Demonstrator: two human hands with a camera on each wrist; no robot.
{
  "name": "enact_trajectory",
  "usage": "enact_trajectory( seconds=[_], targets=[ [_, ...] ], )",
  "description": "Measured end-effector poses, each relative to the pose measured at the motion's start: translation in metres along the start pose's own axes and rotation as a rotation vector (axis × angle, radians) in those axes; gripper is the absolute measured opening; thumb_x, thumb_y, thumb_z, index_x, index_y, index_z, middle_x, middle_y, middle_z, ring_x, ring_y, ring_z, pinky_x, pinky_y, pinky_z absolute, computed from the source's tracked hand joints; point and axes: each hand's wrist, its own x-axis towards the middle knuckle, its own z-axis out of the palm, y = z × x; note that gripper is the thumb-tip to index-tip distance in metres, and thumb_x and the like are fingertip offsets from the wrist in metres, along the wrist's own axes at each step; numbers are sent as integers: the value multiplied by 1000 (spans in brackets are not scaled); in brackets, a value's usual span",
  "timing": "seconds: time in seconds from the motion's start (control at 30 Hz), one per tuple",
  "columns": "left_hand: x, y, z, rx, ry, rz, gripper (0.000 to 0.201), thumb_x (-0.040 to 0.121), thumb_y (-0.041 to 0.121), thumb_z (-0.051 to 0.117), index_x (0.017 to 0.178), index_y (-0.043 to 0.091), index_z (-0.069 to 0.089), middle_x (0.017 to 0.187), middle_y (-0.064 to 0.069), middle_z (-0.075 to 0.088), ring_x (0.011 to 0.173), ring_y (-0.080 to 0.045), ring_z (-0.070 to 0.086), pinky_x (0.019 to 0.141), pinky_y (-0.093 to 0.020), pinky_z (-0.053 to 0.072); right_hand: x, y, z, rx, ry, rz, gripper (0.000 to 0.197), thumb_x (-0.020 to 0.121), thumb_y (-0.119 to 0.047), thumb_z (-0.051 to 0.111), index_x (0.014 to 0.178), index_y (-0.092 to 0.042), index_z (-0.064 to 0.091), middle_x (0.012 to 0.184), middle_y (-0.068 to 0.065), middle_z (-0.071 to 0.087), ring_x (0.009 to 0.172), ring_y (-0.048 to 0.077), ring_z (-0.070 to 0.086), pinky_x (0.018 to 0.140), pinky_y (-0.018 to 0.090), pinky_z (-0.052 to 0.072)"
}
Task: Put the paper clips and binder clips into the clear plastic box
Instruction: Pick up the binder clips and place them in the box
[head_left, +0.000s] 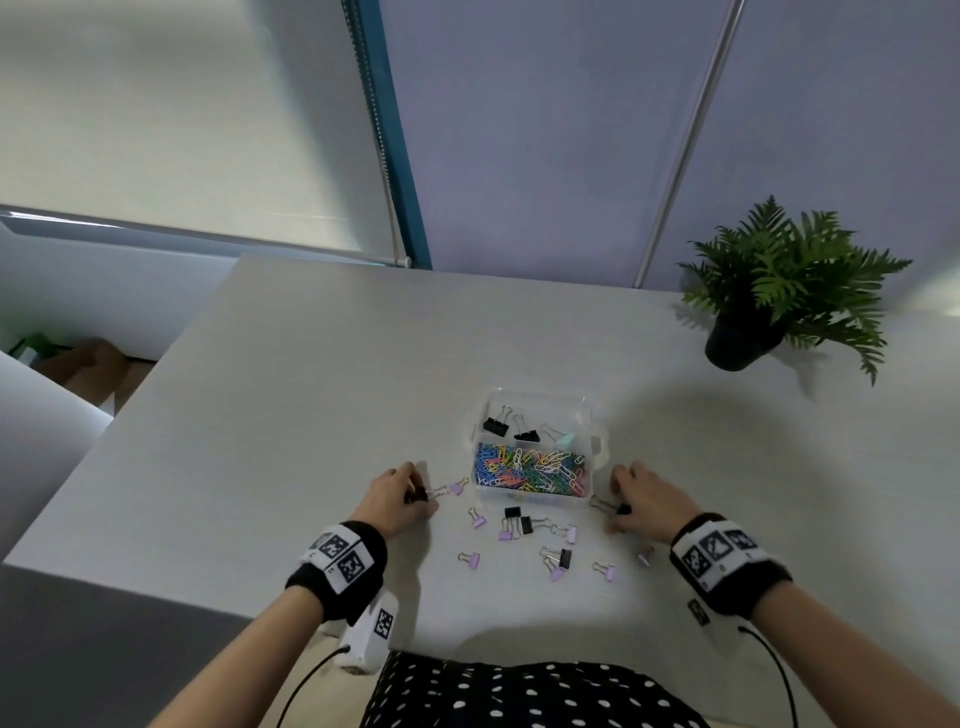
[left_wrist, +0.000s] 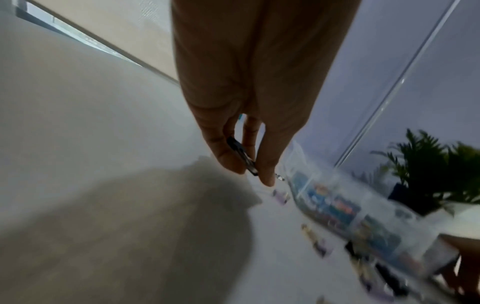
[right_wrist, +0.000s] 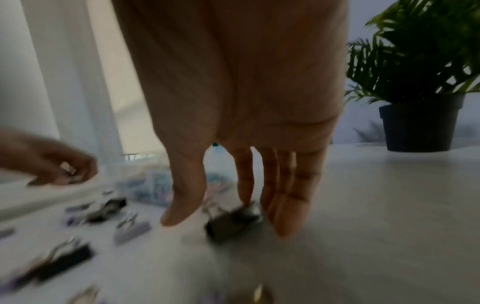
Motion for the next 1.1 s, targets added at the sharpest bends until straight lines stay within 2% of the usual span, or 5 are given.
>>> enact_trajectory(
  seconds=[0.23, 0.43, 0.57, 0.83, 1.1],
  targets=[
    [34, 74, -41, -96, 98, 188, 31, 82, 13, 66, 109, 6, 52, 114, -15, 57, 103, -28, 57, 92, -29, 44, 2, 7, 17, 145, 87, -39, 23, 81, -18, 58, 98, -9, 46, 103, 8, 48, 91, 21, 43, 73, 25, 32],
    [74, 131, -31, 85, -4, 277, 34, 83, 10, 62, 115, 5, 51, 119, -20, 53, 110, -33, 52, 94, -33, 42, 5, 21, -13, 1159, 169, 160, 27, 87, 7, 38, 68, -3, 53, 67, 16, 54, 39, 12, 54, 43, 18, 48],
    [78, 130, -27, 203, -146, 351, 39, 86, 13, 58, 124, 10, 49, 125, -16, 54, 114, -29, 53, 96, -33, 40, 14, 3, -47, 1602, 206, 33, 21, 89, 4, 41, 73, 1, 55, 68, 18, 54, 42, 12, 57, 43, 18, 49],
    [37, 61, -38, -28, 196, 254, 25, 88, 9, 55, 113, 7, 55, 113, -11, 57, 90, -17, 55, 86, -24, 42, 74, -47, -67, 1240, 171, -50, 15, 90, 2, 45, 79, -2, 54, 89, 15, 54, 72, 16, 56, 58, 15, 55],
    [10, 11, -1, 34, 7, 88, 32, 88, 4, 42, 119, 5, 52, 117, -14, 55, 106, -26, 55, 96, -30, 41, 69, -50, -70, 1477, 6, -68, 14, 88, 10, 43, 82, 5, 56, 78, 16, 55, 71, 21, 56, 56, 17, 56]
  ],
)
